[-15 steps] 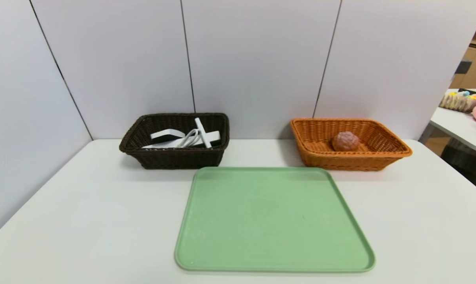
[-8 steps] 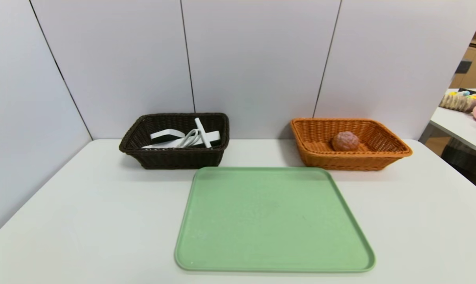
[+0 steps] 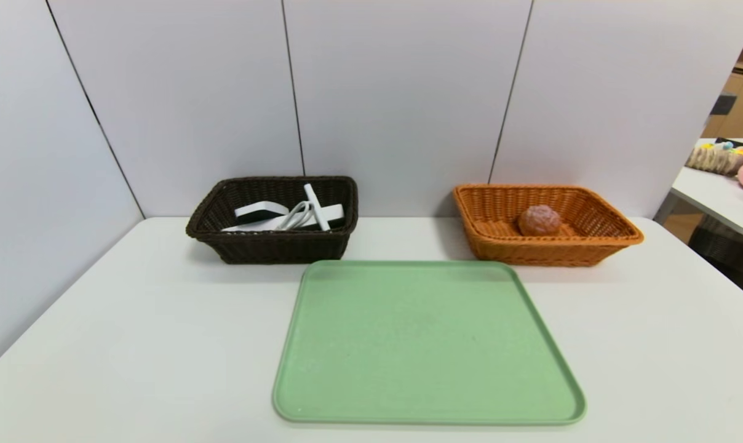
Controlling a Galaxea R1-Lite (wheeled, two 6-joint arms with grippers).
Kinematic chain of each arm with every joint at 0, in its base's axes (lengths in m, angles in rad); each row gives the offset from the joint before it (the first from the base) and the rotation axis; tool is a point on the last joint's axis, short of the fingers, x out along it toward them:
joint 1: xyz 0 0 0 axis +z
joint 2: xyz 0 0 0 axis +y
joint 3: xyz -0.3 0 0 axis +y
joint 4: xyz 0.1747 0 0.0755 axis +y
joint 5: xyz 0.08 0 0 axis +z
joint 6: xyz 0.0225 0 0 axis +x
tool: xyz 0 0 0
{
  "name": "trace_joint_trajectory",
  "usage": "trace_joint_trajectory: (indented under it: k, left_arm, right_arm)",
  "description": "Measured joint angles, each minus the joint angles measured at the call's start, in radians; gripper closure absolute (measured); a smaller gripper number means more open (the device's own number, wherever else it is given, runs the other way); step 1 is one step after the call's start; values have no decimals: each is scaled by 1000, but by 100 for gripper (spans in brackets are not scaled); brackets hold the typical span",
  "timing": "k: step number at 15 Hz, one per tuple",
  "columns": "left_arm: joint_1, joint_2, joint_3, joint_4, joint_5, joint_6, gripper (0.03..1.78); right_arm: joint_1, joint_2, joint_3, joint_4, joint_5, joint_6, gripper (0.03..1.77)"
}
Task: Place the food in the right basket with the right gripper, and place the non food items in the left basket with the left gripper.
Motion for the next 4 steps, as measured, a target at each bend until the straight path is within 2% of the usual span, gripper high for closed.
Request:
trace_joint_trajectory:
  k: [4]
  left_arm:
    - [-1, 0, 0, 0, 1, 0, 12]
  right_arm:
    - [0, 0, 0, 0, 0, 0, 11]
